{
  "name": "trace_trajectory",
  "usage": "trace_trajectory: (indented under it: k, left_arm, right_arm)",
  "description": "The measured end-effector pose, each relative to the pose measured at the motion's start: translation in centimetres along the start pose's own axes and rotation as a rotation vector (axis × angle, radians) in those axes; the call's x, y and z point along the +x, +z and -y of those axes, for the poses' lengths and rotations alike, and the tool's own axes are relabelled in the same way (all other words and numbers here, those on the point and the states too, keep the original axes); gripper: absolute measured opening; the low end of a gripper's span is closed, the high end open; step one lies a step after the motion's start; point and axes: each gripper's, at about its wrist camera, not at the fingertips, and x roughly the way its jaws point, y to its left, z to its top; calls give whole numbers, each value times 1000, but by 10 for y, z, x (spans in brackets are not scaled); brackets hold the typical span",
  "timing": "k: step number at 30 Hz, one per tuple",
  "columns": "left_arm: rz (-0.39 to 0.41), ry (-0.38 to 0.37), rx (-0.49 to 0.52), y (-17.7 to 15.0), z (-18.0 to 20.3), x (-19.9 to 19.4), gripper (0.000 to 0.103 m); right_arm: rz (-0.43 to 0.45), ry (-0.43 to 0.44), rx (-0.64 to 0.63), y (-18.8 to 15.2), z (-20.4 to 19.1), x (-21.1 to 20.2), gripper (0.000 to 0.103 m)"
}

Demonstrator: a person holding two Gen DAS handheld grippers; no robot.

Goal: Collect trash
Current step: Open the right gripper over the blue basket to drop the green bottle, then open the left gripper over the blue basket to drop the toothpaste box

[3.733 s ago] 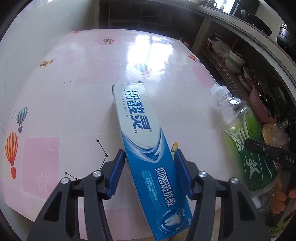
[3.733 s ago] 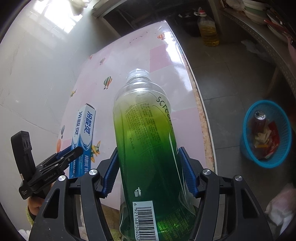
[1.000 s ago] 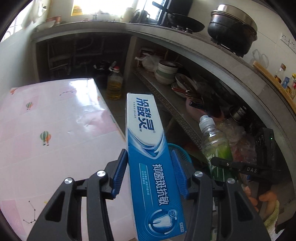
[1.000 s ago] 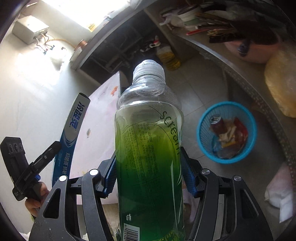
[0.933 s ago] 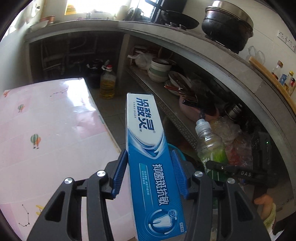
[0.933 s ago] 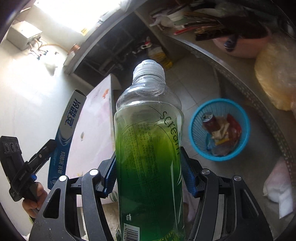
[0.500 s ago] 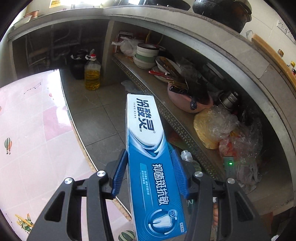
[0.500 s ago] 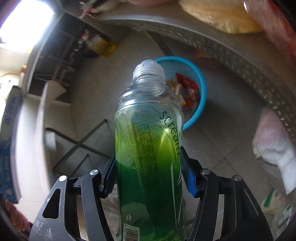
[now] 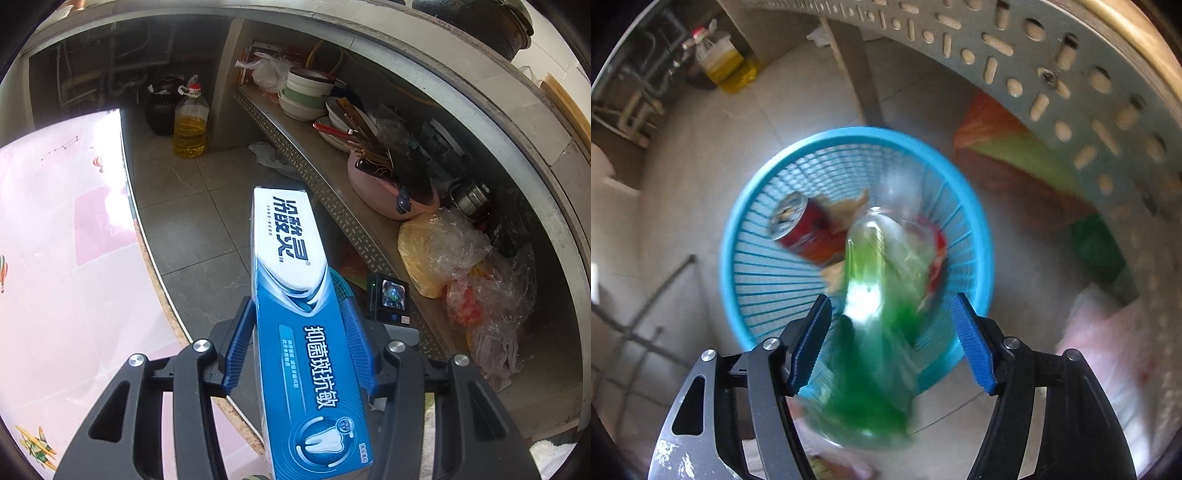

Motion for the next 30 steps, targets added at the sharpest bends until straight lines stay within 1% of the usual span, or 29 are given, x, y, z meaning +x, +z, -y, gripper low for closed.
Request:
trace_trajectory:
  k: [2, 5, 6, 9, 11, 12, 13, 16, 17, 19, 20, 21, 22, 23, 25, 27, 30]
  left_arm:
    - [-9, -6, -1, -1, 2, 4, 48]
    - [-34, -7, 4, -4, 6, 15, 48]
    - [-44, -8, 2, -4, 8, 19, 48]
    - [-88, -17, -16, -4, 15, 36, 48]
    - [-145, -35, -59, -4, 18, 54, 48]
    - [-173, -57, -87, -3, 18, 62, 48]
    - [-209, -84, -126, -3, 18, 74, 48]
    - [-334, -129, -254, -6, 18, 112, 48]
    - [-372, -122, -279, -8, 19, 126, 48]
    - [-414, -66, -286, -11, 26, 147, 48]
    - [-437, -60, -299, -13, 28, 158, 48]
    - [-469, -61, -333, -15, 28, 170, 48]
    - [-498, -45, -378, -17, 27, 181, 48]
    - [-510, -25, -409, -18, 27, 189, 48]
    - [-496, 16, -453, -17, 27, 202, 48]
    - [-461, 59, -528, -20, 23, 210, 48]
    - [-442, 107, -738, -31, 8, 232, 49]
  right_arm:
    - [42, -37, -18, -4, 1, -8, 69]
    - [121, -62, -36, -14, 2, -31, 70]
    - [140, -68, -37, -13, 1, -39, 70]
    - [204, -55, -12, -31, 11, -67, 70]
    - [240, -39, 15, -42, 17, -87, 70]
    - [253, -22, 29, -50, 20, -95, 70]
    - [265, -5, 43, -58, 24, -104, 70]
    - [285, 27, 59, -78, 31, -125, 70]
    - [290, 32, 61, -83, 28, -127, 70]
    - [292, 47, 75, -89, 33, -135, 70]
    - [291, 53, 84, -90, 30, -140, 70]
    - [291, 62, 96, -92, 34, -142, 70]
    - [292, 66, 110, -94, 38, -144, 70]
    - [294, 67, 124, -95, 39, -140, 70]
    - [296, 76, 151, -98, 48, -144, 70]
    - [300, 80, 181, -100, 56, -147, 70]
    - [306, 82, 207, -108, 63, -155, 70]
